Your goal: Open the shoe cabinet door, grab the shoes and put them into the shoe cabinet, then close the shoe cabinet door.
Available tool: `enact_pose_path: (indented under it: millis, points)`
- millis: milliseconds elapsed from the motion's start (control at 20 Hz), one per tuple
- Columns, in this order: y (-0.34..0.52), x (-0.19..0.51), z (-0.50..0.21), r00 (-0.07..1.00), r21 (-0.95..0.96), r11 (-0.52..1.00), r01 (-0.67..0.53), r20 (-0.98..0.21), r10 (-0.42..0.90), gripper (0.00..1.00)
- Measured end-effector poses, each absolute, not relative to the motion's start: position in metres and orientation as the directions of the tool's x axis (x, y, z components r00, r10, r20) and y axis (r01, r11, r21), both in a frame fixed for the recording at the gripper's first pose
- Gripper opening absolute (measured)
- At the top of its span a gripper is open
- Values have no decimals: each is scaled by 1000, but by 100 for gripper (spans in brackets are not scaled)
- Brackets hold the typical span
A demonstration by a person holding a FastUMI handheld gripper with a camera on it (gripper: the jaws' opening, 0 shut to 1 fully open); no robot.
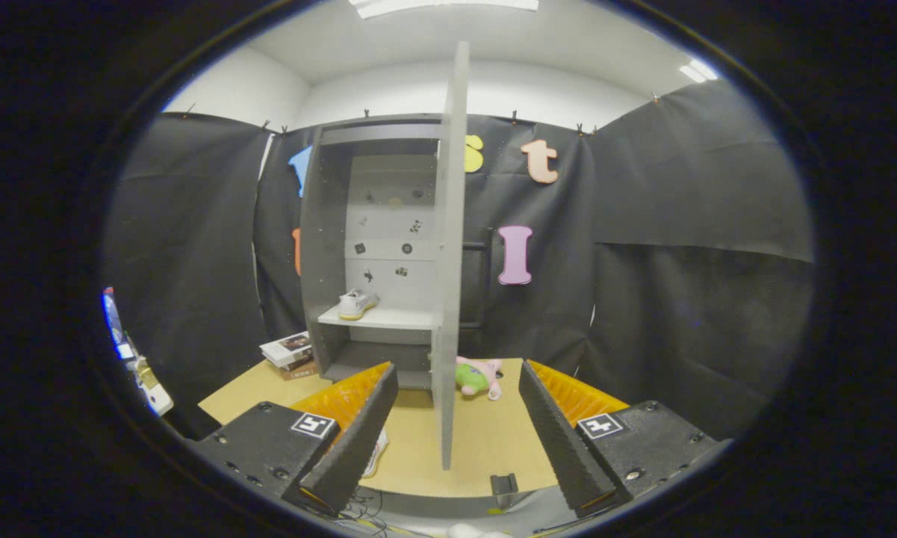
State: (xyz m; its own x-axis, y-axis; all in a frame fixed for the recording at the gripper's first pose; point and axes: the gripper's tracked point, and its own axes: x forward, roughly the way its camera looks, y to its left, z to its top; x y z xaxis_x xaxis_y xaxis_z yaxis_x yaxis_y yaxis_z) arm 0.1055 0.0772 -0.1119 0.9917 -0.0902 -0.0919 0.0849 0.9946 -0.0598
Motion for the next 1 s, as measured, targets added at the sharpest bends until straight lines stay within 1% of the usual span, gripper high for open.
enact_pose_path:
  millis: [100,300,700,850,1000]
  points:
    - [90,103,-125,991,-55,996,66,-114,-72,100]
    - [122,94,-164,977,-34,999,-5,-215,-3,100]
    - [167,107,-231,918,-17,992,-128,-381,112,100]
    - [176,110,-251,889,-2,989,-149,-438,133,100]
    - [177,120,-268,865,-2,990,-140,-488,122,100]
